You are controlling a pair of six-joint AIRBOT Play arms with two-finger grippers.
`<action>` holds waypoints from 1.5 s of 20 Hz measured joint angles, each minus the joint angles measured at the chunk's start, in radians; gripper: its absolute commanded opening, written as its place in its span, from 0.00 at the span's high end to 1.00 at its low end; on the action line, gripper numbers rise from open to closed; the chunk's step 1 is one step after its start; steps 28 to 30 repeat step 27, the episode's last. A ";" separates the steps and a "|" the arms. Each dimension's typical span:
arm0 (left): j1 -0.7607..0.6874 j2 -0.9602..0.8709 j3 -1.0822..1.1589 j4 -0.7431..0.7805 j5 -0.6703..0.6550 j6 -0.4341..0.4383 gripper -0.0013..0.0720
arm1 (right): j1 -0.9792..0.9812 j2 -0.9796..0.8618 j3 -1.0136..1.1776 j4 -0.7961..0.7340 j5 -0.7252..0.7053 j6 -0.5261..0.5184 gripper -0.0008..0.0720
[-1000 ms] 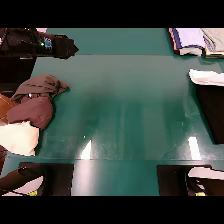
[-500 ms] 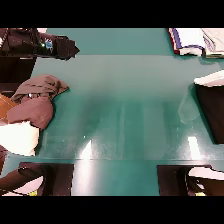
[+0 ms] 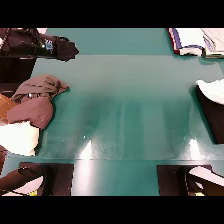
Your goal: Fold the shirts.
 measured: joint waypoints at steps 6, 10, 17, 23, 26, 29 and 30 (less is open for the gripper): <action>0.000 0.000 0.000 0.000 -0.012 0.005 0.95 | -0.140 0.082 -0.166 -0.071 0.013 0.000 0.19; 0.000 0.000 0.000 0.000 -0.013 0.006 0.95 | -0.166 0.120 -0.190 -0.002 0.000 0.000 0.19; 0.000 0.000 0.000 0.000 0.025 0.006 0.95 | 0.214 0.185 -0.198 0.212 -0.077 -0.001 0.39; 0.000 0.000 0.000 0.000 0.073 0.006 0.95 | 0.679 0.234 -0.198 0.241 -0.210 -0.002 0.97; 0.000 0.000 0.000 -0.001 0.092 0.006 0.95 | 0.829 0.250 -0.198 0.209 -0.258 -0.002 0.97; 0.000 0.000 0.000 -0.001 0.097 0.006 0.95 | 0.858 0.253 -0.198 0.198 -0.266 -0.002 0.97; 0.000 0.000 0.000 -0.001 0.097 0.006 0.95 | 0.858 0.253 -0.198 0.198 -0.266 -0.002 0.97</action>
